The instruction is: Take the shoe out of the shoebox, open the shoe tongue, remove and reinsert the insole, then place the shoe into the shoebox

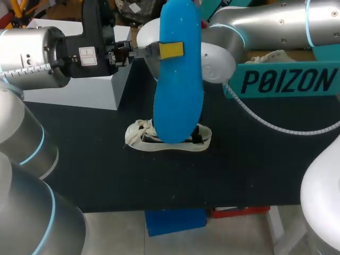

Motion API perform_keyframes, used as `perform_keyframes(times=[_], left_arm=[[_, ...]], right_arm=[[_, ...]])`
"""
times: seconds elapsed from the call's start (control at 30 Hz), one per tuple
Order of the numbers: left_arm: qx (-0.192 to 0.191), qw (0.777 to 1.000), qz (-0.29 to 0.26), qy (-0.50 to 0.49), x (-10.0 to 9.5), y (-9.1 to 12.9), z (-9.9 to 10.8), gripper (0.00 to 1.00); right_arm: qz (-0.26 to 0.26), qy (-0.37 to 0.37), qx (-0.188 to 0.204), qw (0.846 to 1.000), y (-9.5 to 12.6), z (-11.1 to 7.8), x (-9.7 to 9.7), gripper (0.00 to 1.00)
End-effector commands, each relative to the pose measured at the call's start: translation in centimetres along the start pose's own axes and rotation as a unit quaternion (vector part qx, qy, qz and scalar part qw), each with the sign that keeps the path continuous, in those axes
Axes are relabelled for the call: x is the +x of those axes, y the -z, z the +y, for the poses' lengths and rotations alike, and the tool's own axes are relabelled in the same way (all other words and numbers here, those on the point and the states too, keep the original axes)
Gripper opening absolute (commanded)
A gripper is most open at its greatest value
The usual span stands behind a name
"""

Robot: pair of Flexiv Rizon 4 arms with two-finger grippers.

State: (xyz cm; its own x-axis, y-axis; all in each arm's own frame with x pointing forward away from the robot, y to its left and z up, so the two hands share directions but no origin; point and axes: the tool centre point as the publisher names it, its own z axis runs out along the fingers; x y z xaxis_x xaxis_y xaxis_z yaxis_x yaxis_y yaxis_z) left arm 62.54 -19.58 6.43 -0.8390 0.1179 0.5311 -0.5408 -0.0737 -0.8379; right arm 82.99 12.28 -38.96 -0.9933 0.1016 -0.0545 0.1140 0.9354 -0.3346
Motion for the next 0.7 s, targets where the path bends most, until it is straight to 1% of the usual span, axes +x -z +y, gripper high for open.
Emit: perform_keyframes(times=[0.03, 0.17, 0.33, 0.4, 0.47, 0.53, 0.6, 0.7], left_arm=[[-0.002, 1.000, -0.002, 0.001, 0.06, -0.04, -0.02, 0.00], [-0.002, 1.000, -0.002, 0.001, 0.06, -0.04, -0.02, 0.00], [-0.002, 1.000, -0.002, 0.001, 0.06, -0.04, -0.02, 0.00], [-0.002, 1.000, -0.002, 0.001, 0.06, -0.04, -0.02, 0.00], [-0.002, 1.000, -0.002, 0.001, 0.06, -0.04, -0.02, 0.00], [-0.002, 1.000, -0.002, 0.001, 0.06, -0.04, -0.02, 0.00], [-0.002, 1.000, -0.002, 0.001, 0.06, -0.04, -0.02, 0.00], [-0.002, 1.000, -0.002, 0.001, 0.06, -0.04, -0.02, 0.00]], right_arm=[[0.001, 0.000, 0.037, 0.999, 0.13, 0.30, -0.16, 1.00], [0.001, -0.001, 0.030, 1.000, 0.11, 0.32, -0.17, 1.00], [0.002, -0.002, 0.004, 1.000, 0.28, 0.31, -0.22, 1.00], [0.002, -0.002, 0.005, 1.000, 0.32, 0.27, -0.22, 1.00], [0.003, -0.002, -0.010, 1.000, 0.37, 0.18, -0.21, 1.00], [0.003, 0.000, -0.011, 1.000, 0.45, 0.11, -0.22, 1.00], [0.006, 0.000, -0.029, 1.000, 0.53, 0.01, -0.16, 1.00], [0.007, -0.001, -0.037, 0.999, 0.62, -0.19, -0.11, 1.00]])
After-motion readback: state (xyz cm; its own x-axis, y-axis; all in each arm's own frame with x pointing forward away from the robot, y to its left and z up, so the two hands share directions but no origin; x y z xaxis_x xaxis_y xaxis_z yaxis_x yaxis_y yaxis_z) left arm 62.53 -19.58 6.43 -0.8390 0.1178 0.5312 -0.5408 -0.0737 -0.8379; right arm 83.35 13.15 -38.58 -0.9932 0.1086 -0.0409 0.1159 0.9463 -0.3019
